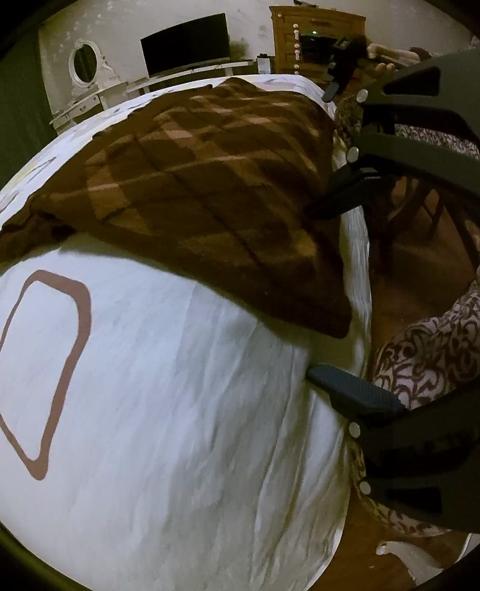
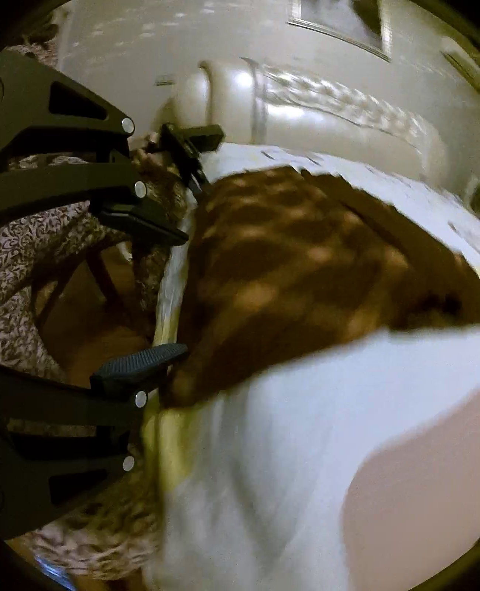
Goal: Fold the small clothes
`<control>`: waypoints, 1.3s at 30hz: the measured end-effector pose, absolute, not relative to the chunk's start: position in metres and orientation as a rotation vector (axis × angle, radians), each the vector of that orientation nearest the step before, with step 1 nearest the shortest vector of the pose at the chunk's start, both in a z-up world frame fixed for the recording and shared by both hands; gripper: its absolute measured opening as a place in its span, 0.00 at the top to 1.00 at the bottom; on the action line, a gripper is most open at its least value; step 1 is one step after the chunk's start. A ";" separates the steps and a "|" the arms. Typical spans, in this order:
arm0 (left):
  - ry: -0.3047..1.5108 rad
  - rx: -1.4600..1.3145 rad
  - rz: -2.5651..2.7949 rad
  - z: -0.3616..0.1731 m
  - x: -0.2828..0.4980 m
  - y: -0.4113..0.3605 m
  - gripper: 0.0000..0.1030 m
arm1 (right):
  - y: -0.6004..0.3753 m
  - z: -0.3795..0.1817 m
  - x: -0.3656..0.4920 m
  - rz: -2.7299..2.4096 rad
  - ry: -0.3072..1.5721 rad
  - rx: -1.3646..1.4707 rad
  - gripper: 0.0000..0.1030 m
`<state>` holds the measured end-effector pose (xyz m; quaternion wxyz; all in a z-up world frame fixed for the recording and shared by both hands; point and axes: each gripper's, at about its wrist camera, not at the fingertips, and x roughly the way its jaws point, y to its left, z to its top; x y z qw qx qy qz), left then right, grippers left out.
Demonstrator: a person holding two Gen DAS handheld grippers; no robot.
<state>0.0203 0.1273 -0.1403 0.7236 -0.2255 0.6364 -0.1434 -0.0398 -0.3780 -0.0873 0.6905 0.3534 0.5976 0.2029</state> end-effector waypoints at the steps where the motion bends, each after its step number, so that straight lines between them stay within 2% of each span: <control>1: 1.408 -0.496 -0.315 -0.142 0.021 0.127 0.22 | -0.383 -0.092 -0.046 0.418 1.340 0.800 0.47; 12: 1.405 -0.410 -0.326 -0.147 0.022 0.119 0.22 | -0.372 -0.112 -0.047 0.324 1.380 0.511 0.45; 20: 1.397 -0.519 -0.374 -0.150 0.019 0.137 0.22 | -0.370 -0.129 -0.031 0.404 1.397 0.563 0.46; 24: 1.414 -0.553 -0.382 -0.151 0.021 0.145 0.23 | -0.374 -0.131 -0.031 0.420 1.398 0.583 0.57; 32: 1.400 -0.521 -0.377 -0.148 0.019 0.154 0.23 | -0.380 -0.135 -0.032 0.432 1.393 0.635 0.54; 36: 1.392 -0.409 -0.365 -0.143 0.017 0.140 0.24 | -0.381 -0.136 -0.032 0.429 1.392 0.639 0.54; 39: 1.385 -0.461 -0.372 -0.142 0.016 0.148 0.31 | -0.381 -0.137 -0.032 0.428 1.391 0.645 0.54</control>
